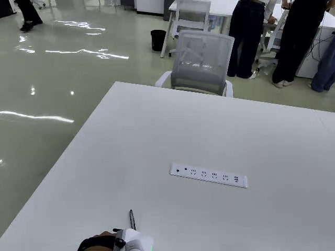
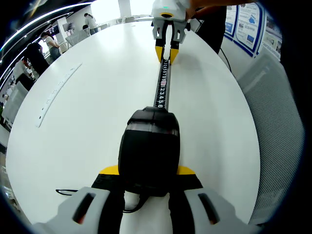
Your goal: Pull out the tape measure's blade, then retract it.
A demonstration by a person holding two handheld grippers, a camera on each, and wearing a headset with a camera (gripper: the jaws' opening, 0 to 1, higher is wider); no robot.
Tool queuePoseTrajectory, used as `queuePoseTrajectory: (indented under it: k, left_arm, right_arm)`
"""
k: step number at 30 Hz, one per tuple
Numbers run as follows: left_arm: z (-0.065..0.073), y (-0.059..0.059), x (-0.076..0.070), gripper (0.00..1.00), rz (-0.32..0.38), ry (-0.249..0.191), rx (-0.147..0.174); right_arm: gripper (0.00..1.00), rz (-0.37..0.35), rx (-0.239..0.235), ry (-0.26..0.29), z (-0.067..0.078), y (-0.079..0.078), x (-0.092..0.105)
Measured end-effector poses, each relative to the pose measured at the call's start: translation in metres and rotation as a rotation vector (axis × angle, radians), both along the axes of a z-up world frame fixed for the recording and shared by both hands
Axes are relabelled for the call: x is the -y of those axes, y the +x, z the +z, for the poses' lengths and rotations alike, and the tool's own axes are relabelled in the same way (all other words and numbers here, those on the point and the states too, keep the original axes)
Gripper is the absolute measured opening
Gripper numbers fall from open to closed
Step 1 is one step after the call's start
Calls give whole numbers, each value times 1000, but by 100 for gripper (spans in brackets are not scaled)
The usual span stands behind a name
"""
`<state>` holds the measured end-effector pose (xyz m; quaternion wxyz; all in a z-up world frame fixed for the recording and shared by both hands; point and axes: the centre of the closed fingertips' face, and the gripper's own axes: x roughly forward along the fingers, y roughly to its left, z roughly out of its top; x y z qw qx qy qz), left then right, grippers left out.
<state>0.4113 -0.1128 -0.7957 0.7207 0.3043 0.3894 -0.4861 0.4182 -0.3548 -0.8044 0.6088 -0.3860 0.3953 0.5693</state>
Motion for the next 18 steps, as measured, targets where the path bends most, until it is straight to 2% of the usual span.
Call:
queuePoseTrajectory:
  k: [18]
  left_arm:
    - [1, 0, 1, 31, 0, -1, -2]
  right_arm:
    - [11, -7, -1, -7, 0, 0, 6]
